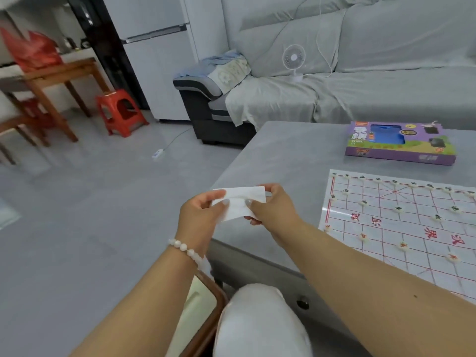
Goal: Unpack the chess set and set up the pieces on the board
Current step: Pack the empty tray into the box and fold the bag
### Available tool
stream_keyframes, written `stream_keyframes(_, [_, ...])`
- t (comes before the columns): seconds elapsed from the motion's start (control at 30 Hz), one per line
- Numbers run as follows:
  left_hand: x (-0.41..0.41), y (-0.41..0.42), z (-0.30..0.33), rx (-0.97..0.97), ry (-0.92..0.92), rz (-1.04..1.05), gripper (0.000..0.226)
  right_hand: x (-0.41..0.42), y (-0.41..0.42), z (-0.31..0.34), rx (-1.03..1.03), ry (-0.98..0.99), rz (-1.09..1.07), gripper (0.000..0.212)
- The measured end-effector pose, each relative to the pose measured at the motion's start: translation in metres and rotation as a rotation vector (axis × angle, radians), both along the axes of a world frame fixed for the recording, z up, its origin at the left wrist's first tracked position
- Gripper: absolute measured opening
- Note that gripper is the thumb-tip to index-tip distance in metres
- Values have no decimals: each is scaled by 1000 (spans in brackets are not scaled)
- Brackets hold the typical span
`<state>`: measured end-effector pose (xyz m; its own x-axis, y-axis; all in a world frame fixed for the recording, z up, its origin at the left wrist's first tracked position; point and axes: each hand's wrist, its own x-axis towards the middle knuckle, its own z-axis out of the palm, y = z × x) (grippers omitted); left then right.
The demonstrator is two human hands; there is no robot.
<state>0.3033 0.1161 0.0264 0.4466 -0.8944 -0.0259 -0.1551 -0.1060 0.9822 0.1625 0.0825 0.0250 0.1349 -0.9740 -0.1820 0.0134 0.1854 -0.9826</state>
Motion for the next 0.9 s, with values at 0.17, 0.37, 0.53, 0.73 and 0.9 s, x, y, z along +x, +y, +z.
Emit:
stream_keyframes(0.17, [47,38,-29,35,-29,138,24,53,12,-23,47,159,112,38])
stream_keyframes(0.37, [92,80,-80,81,84,230,24,103,32,-60,89,357,212,32])
stream_keyframes(0.53, [113,106,-121,154,120,320,19,136,42,-86,132,494,247,29])
stream_keyframes(0.73, [121,128,-163,258,242,373,15,161,64,-115,453,336,369,16])
stream_keyframes(0.9, [110,144,-180,356,356,402,15,153,62,-138,593,395,467,23])
